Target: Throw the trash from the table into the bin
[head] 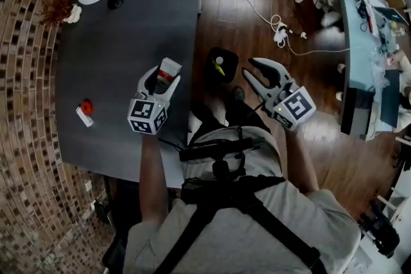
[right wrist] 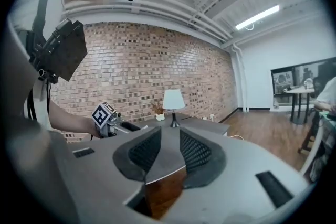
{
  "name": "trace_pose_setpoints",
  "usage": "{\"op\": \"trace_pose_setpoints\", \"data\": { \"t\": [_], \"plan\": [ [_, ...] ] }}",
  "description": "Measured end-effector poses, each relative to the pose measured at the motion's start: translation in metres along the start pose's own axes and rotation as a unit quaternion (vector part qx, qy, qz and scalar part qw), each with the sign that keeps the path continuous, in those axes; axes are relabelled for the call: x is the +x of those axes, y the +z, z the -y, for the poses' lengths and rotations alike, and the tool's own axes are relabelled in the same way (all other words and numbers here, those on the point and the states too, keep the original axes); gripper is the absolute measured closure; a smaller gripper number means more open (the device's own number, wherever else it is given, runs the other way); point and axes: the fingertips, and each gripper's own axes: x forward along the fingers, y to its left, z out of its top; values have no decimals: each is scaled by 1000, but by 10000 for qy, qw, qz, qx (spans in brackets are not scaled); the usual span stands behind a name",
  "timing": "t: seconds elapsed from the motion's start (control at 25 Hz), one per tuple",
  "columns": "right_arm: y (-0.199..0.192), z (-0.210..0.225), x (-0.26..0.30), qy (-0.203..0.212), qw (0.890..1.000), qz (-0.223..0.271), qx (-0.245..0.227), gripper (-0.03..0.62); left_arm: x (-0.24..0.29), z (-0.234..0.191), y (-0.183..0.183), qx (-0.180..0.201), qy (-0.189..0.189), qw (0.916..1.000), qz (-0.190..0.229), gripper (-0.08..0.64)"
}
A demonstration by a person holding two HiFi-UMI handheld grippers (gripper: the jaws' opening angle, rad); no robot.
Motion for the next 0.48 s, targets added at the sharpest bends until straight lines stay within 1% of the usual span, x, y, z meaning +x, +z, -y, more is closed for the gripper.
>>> {"op": "trace_pose_setpoints", "data": {
  "t": [0.08, 0.12, 0.2, 0.32, 0.48],
  "plan": [
    [-7, 15, -19, -235, 9996, 29, 125, 483, 34, 47, 4, 302, -488, 9981, -225, 275],
    [-12, 25, -29, -330, 9992, 39, 209, 483, 51, 66, 3, 437, -642, 9963, -366, 275],
    [-22, 46, -49, -477, 9981, 44, 385, 486, 80, 96, -1, 623, -817, 9927, -630, 275],
    [-33, 81, -81, -634, 9965, 55, 538, 486, 118, 127, -15, 904, -868, 9867, -1038, 275],
    [-44, 124, -119, -757, 9948, 101, 669, 486, 159, 150, -35, 1243, -754, 9773, -1541, 275]
  ]
}}
